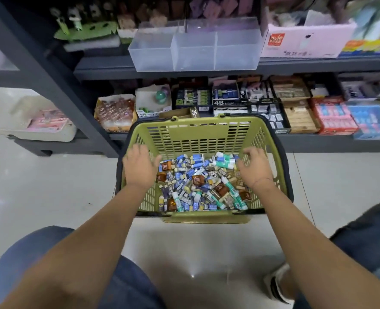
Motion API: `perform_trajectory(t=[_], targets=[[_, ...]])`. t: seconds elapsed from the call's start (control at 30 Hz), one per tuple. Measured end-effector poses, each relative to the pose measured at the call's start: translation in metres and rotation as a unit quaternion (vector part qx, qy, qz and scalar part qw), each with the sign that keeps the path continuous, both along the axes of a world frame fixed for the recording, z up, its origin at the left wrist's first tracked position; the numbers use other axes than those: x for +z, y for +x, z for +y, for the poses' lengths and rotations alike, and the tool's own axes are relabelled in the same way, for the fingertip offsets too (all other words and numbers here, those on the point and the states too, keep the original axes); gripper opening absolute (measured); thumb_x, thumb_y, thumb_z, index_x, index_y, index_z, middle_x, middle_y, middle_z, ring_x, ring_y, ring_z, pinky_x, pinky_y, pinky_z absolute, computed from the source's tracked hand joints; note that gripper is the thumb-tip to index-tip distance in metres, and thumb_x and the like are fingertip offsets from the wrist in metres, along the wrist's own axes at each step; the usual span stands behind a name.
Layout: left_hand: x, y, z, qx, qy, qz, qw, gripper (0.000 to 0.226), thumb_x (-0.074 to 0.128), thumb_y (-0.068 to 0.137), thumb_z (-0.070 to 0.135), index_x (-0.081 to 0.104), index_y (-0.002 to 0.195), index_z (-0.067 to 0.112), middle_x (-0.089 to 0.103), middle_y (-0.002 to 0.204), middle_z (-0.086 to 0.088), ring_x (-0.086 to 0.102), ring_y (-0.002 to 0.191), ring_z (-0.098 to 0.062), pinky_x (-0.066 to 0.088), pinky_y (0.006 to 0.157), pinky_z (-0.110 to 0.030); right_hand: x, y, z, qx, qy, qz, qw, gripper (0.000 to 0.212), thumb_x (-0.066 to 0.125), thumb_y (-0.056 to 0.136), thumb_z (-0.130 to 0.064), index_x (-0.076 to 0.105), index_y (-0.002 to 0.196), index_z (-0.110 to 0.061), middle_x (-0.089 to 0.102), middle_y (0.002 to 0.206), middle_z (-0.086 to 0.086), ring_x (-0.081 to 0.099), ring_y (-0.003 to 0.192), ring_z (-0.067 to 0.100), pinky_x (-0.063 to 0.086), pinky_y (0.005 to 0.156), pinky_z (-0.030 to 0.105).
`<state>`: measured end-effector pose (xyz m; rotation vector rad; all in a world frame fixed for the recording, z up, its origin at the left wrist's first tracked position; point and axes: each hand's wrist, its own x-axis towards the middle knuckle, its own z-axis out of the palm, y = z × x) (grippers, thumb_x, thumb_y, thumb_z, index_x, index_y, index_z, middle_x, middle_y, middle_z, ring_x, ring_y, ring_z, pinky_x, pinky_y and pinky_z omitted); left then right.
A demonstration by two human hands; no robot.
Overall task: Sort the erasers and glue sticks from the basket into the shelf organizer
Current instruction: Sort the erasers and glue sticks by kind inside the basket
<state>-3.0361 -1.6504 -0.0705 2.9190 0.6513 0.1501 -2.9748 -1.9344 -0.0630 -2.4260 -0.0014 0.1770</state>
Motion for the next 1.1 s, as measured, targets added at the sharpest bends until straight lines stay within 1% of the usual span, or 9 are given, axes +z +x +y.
perform_trajectory(t=[0.1,0.17,0.27,0.4,0.57,0.7,0.83,0.93,1.1], targets=[[-0.008,0.002,-0.023,-0.002,-0.063,0.124,0.990,0.062,0.038,0.097,0.055,0.038,0.141,0.011,0.039,0.145,-0.016,0.034,0.135,-0.032,0.029,0.110,-0.046,-0.013,0.009,0.009,0.053,-0.010,0.097,0.994,0.041,0.058,0.092,-0.031,0.050,0.129,-0.017,0.042,0.139,0.008,0.050,0.119,0.026,0.039,0.103,0.037],[-0.021,0.000,-0.032,0.005,-0.109,0.195,0.975,0.068,0.034,0.097,0.058,0.031,0.147,0.012,0.033,0.150,-0.018,0.031,0.138,-0.035,0.028,0.112,-0.047,-0.022,0.018,0.018,0.113,-0.033,0.146,0.982,0.054,0.059,0.091,-0.037,0.043,0.138,-0.018,0.035,0.147,0.009,0.044,0.128,0.031,0.038,0.108,0.041],[-0.045,-0.001,-0.035,-0.015,-0.131,0.255,0.958,0.073,0.032,0.095,0.063,0.023,0.151,0.018,0.027,0.154,-0.018,0.027,0.140,-0.038,0.027,0.114,-0.050,-0.039,0.040,0.030,0.204,-0.116,0.179,0.955,0.070,0.059,0.089,-0.044,0.027,0.148,-0.024,0.022,0.156,0.009,0.033,0.138,0.034,0.032,0.112,0.043],[-0.071,0.010,-0.024,-0.019,-0.145,0.301,0.942,0.078,0.032,0.094,0.064,0.011,0.155,0.019,0.011,0.160,-0.017,0.012,0.146,-0.038,0.016,0.117,-0.051,-0.067,0.065,0.037,0.244,-0.179,0.202,0.932,0.084,0.061,0.086,-0.050,0.015,0.151,-0.024,0.013,0.159,0.009,0.026,0.141,0.035,0.028,0.113,0.047],[-0.099,0.053,-0.005,-0.018,-0.155,0.295,0.943,0.076,0.039,0.095,0.059,0.012,0.155,0.021,0.016,0.158,-0.015,0.016,0.144,-0.037,0.020,0.117,-0.050,-0.105,0.083,0.046,0.220,-0.223,0.203,0.928,0.088,0.061,0.084,-0.055,0.015,0.151,-0.023,0.012,0.157,0.010,0.030,0.138,0.038,0.032,0.110,0.051],[-0.114,0.065,-0.001,-0.006,-0.170,0.294,0.941,0.071,0.045,0.095,0.055,0.018,0.152,0.022,0.021,0.153,-0.014,0.023,0.141,-0.033,0.024,0.114,-0.047,-0.121,0.087,0.050,0.172,-0.205,0.221,0.938,0.086,0.062,0.085,-0.051,0.013,0.151,-0.025,0.014,0.155,0.010,0.024,0.139,0.038,0.029,0.111,0.052],[-0.115,0.071,0.003,0.000,-0.179,0.315,0.932,0.074,0.043,0.096,0.053,0.009,0.153,0.020,0.007,0.158,-0.014,0.015,0.144,-0.035,0.019,0.117,-0.046,-0.120,0.094,0.052,0.153,-0.200,0.238,0.938,0.085,0.061,0.085,-0.050,0.010,0.150,-0.030,0.011,0.156,0.010,0.017,0.142,0.037,0.026,0.111,0.051],[-0.114,0.076,0.005,-0.019,-0.177,0.317,0.932,0.076,0.042,0.096,0.055,0.006,0.153,0.022,0.006,0.159,-0.014,0.010,0.145,-0.035,0.016,0.118,-0.046,-0.118,0.099,0.056,0.176,-0.214,0.240,0.930,0.085,0.059,0.085,-0.053,0.009,0.150,-0.031,0.010,0.157,0.010,0.013,0.144,0.036,0.023,0.114,0.052],[-0.120,0.086,0.013,-0.044,-0.219,0.312,0.924,0.079,0.043,0.093,0.060,0.006,0.154,0.027,0.007,0.159,-0.010,0.008,0.146,-0.035,0.013,0.118,-0.046,-0.114,0.102,0.066,0.225,-0.291,0.146,0.918,0.069,0.051,0.089,-0.054,0.025,0.145,-0.023,0.029,0.147,0.010,0.033,0.134,0.032,0.035,0.107,0.046]])
